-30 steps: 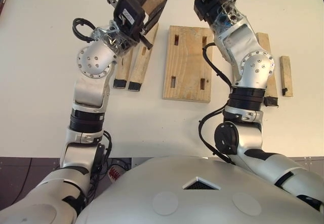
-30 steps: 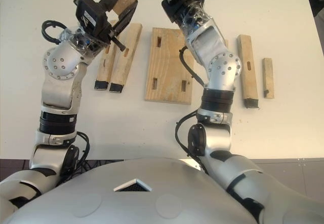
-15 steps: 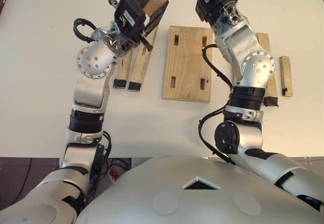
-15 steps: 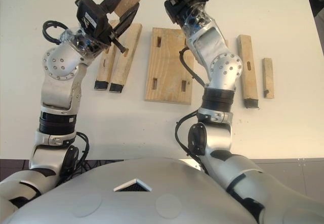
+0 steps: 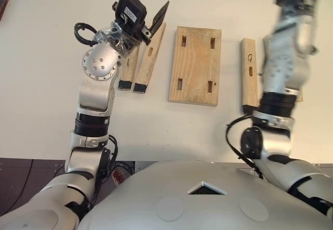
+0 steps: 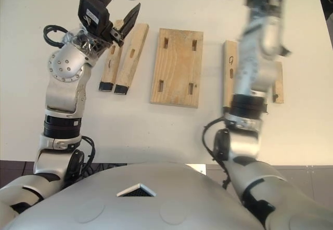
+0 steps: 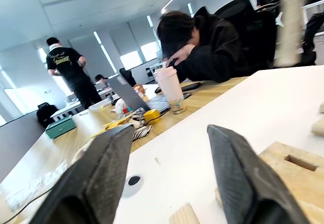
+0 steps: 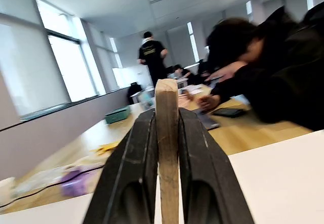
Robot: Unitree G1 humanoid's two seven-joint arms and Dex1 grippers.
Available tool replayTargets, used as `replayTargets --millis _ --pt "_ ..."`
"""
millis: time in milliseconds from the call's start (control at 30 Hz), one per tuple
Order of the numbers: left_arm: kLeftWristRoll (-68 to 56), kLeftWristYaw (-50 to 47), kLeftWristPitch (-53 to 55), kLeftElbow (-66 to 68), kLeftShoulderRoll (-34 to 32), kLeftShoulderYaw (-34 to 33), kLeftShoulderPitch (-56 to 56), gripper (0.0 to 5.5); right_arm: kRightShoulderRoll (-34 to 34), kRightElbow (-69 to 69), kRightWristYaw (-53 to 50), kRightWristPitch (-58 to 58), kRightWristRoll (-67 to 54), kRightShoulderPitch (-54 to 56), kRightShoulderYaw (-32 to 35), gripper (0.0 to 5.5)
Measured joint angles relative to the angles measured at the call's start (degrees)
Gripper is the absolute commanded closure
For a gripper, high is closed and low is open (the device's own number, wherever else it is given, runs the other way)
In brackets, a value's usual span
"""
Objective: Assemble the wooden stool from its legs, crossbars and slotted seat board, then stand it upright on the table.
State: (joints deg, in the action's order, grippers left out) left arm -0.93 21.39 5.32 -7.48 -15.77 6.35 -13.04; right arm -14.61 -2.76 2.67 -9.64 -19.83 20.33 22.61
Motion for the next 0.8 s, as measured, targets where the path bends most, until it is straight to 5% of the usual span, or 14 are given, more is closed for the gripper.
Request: replayTargets --millis 133,367,800 --pt "0.4 -4.5 1.0 -1.3 0.6 -3.1 2.9 3.94 -8.9 -8.1 2.5 -7.5 -2.2 -10.7 8.7 5.12" --pt "0.8 -12.1 2.7 -1.6 2.6 -8.5 4.4 4.49 -8.5 -9.8 9.9 -23.3 -19.4 -16.7 10.9 5.12" --pt "1.1 -10.9 1.7 3.1 2.4 -7.4 3.7 4.49 -8.1 3.0 18.3 -10.6 -15.7 -19.8 8.9 5.12"
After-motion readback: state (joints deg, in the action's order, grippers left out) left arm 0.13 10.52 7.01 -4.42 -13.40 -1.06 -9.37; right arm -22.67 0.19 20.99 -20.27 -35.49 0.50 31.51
